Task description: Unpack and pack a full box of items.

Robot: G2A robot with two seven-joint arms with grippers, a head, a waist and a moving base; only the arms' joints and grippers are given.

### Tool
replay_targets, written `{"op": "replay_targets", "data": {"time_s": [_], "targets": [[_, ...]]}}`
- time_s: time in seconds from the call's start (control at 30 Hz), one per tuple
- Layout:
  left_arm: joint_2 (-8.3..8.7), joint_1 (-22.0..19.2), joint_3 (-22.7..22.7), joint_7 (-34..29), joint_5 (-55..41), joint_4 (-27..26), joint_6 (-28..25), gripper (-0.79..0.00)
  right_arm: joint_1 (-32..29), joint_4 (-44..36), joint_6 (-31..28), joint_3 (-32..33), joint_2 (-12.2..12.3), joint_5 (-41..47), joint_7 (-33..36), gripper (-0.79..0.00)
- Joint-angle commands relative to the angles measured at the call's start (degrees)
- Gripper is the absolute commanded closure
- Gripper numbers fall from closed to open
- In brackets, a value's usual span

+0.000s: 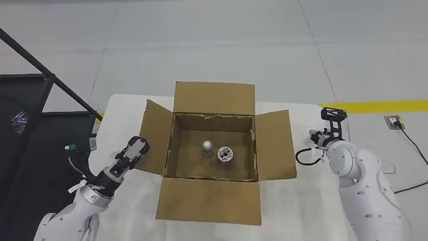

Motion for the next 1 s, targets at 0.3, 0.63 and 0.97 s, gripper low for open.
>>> {"op": "replay_targets", "data": {"time_s": [0.3, 0.63, 0.97], "targets": [[0.00, 0.00, 0.00, 0.00, 0.00, 0.00, 0.00, -0.785, -2.09, -8.10, 3.38, 1.33, 0.25, -1.41, -7.14, -0.785], [0.00, 0.06, 0.02, 0.13, 0.09, -0.02, 0.11, -0.785, -7.93, -36.72, 0.48, -6.49, -0.44, -1.37, -11.54, -0.785], [0.09, 4.47, -2.58, 5.61, -0.55, 0.16, -1.92, -0.785, 4.83, -25.72, -13.15, -30.93, -3.32, 8.90, 8.90, -0.785]]}}
